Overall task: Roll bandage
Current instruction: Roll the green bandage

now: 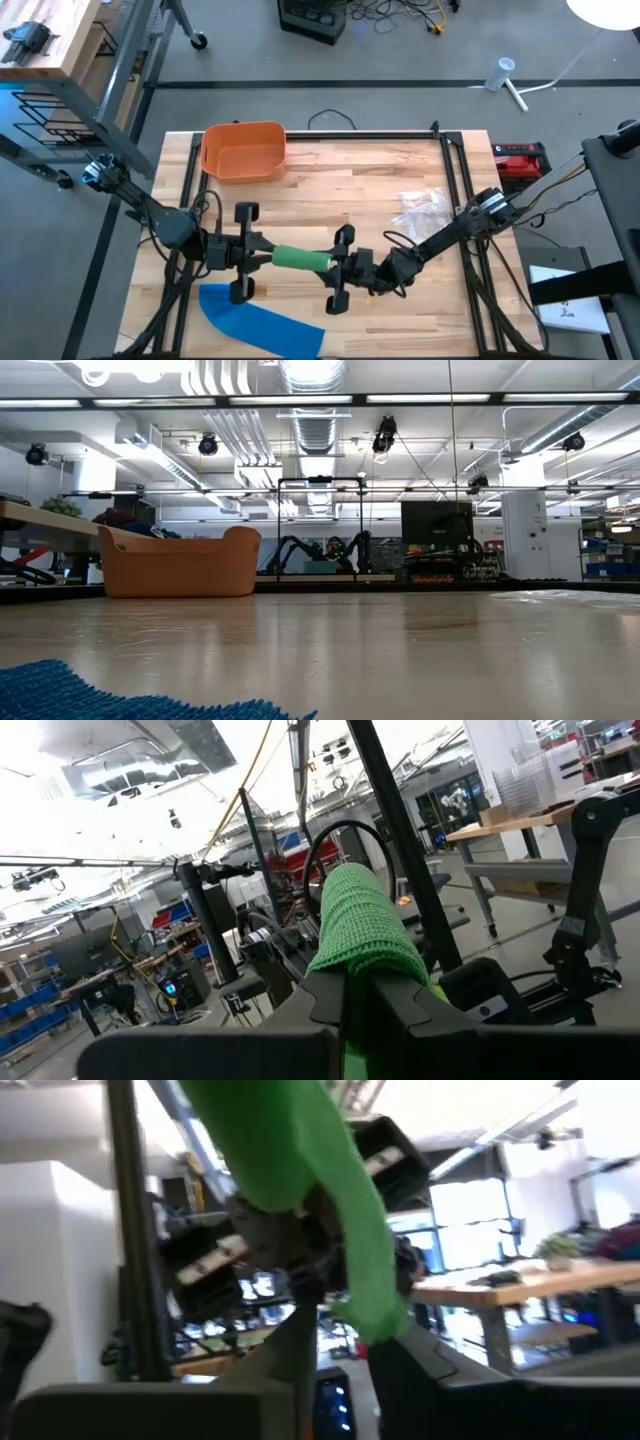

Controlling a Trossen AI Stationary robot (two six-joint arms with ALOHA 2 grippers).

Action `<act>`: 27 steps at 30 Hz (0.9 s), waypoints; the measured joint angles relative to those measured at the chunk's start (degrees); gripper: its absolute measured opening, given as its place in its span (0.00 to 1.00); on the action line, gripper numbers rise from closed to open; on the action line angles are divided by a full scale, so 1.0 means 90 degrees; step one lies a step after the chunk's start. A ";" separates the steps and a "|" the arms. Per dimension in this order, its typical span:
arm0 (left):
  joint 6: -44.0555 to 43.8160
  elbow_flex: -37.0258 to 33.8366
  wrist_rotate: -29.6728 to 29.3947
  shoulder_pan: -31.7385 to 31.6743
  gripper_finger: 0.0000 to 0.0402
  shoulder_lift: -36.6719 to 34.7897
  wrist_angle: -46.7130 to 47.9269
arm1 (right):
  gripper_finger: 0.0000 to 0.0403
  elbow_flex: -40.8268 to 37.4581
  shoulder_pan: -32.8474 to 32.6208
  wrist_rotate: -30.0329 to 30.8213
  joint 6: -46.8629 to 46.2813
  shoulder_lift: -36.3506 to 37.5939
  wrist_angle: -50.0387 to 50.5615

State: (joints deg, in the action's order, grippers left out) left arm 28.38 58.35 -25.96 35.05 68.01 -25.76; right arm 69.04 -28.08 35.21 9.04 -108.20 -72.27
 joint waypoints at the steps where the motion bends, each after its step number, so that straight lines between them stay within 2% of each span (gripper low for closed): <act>1: 0.0000 0.0000 0.0000 0.0000 0.02 0.0000 0.0000 | 0.14 0.0000 0.0000 0.0037 0.0006 0.0000 -0.0002; 5: 0.0000 0.0000 -0.0002 0.0000 0.02 0.0000 -0.0002 | 0.08 0.0000 0.0000 0.0050 0.0130 0.0000 -0.0010; 9: 0.0000 0.0000 -0.0002 0.0000 0.02 0.0000 0.0000 | 0.06 0.0000 0.0000 0.0046 0.0288 0.0000 -0.0022; 18: 0.0000 0.0000 -0.0002 0.0000 0.02 0.0000 0.0005 | 0.21 0.0000 0.0000 0.0036 0.0403 0.0000 -0.0066; 21: 0.0000 0.0000 -0.0002 0.0000 0.02 0.0000 0.0005 | 0.23 0.0045 0.0000 0.0029 0.0406 0.0000 -0.0082; 24: 0.0002 0.0000 -0.0002 0.0000 0.02 0.0002 0.0002 | 0.19 0.0107 0.0000 0.0021 0.0525 0.0000 -0.0087; 27: 0.0002 0.0000 -0.0002 0.0000 0.02 0.0002 0.0002 | 0.08 0.0112 0.0000 -0.0020 0.0563 0.0002 -0.0073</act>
State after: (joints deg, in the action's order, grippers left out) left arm 28.40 58.35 -25.98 35.05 68.03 -25.74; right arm 70.04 -28.08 35.03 14.11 -108.18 -72.93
